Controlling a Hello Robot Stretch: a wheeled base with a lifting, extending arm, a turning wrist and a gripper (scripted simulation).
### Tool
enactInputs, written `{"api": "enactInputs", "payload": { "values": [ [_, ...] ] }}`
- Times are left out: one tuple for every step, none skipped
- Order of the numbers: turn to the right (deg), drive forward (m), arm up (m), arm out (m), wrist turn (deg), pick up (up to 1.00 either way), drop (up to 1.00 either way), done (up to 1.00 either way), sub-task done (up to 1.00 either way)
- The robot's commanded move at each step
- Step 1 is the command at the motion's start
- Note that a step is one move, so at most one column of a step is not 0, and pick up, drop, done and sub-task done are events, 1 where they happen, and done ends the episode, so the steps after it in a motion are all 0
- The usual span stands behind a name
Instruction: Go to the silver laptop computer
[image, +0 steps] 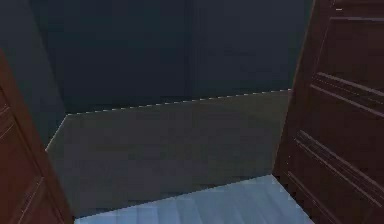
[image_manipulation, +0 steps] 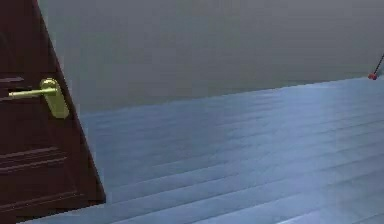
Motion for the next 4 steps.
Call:
{"api": "enactInputs", "payload": {
  "values": [
    [0.0,1.00,0.00,0.00,0.0,0.00,0.00,0.00,0.00],
    [-3.0,0.00,0.00,0.00,0.0,0.00,0.00,0.00,0.00],
    [0.0,0.45,0.00,0.00,0.0,0.00,0.00,0.00,0.00],
    [33.0,0.00,0.00,0.00,0.0,0.00,0.00,0.00,0.00]
  ]
}}
